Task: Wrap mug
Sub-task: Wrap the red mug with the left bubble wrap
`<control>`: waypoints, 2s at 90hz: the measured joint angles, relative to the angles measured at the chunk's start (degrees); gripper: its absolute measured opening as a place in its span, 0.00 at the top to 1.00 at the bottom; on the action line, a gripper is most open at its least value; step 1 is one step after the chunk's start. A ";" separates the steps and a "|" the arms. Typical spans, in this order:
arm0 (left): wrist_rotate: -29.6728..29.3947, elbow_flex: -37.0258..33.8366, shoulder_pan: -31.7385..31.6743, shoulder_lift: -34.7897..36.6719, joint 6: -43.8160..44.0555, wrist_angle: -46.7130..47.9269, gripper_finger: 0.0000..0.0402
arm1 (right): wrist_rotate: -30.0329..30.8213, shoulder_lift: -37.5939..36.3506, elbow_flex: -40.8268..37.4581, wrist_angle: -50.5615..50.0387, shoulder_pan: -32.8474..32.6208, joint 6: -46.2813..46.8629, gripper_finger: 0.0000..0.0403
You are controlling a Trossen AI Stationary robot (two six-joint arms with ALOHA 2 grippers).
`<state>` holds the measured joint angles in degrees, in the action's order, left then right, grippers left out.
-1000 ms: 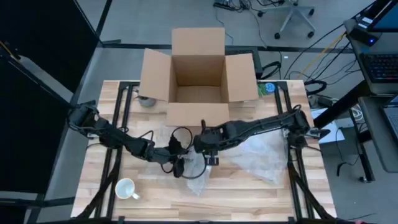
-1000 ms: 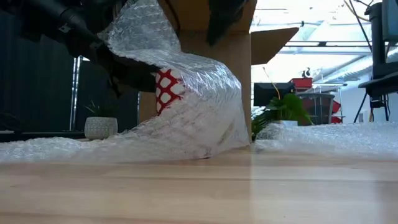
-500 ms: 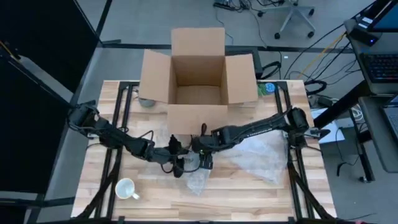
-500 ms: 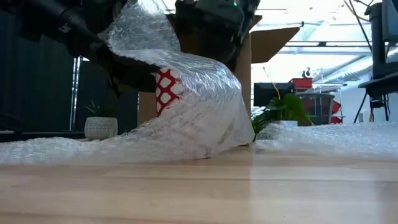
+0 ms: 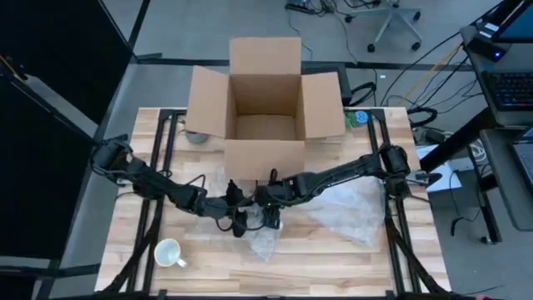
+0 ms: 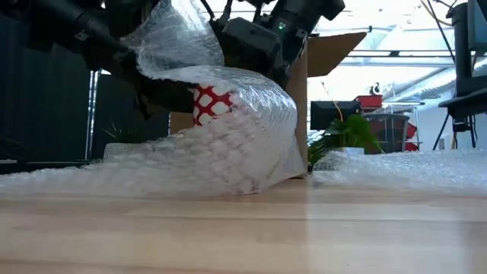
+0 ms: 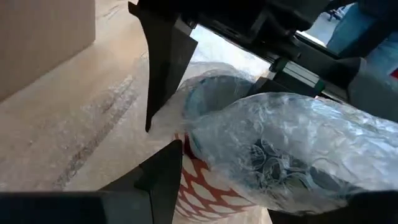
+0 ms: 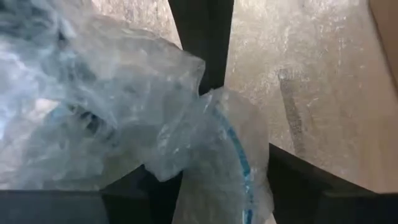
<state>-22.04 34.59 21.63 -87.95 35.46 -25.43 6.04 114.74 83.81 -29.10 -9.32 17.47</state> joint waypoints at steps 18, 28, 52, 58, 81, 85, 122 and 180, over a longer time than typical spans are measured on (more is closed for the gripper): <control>0.52 0.33 0.81 6.64 -1.29 2.26 0.56 | -0.14 0.04 -0.09 -0.53 0.00 -0.22 0.56; 0.52 0.35 0.90 10.13 -0.14 8.84 0.56 | -0.24 0.07 -0.11 -0.52 0.00 -0.28 0.56; 0.17 0.35 2.71 16.58 0.31 14.60 0.56 | -0.20 0.13 -0.13 -0.40 0.00 -0.42 0.56; -0.22 0.39 3.42 17.84 -1.15 11.96 0.56 | -0.15 0.13 -0.13 -0.39 0.00 -0.47 0.56; -0.50 0.44 3.69 11.73 -1.67 7.47 0.56 | -0.13 0.15 -0.13 -0.33 0.00 -0.61 0.56; -0.34 0.44 3.49 9.18 -1.43 5.59 0.56 | -0.14 0.17 -0.13 -0.33 0.00 -0.61 0.56; 0.33 0.73 -0.55 -6.89 1.23 -12.89 0.56 | -0.24 0.22 -0.02 -0.67 0.01 -0.94 0.56; 0.47 0.66 -0.61 -7.45 1.56 -12.65 0.56 | -0.35 -0.02 25.10 -33.83 -0.15 -6.18 0.56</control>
<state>-21.56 35.24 21.02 -95.39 37.01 -38.09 5.69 114.72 108.91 -62.93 -9.47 11.29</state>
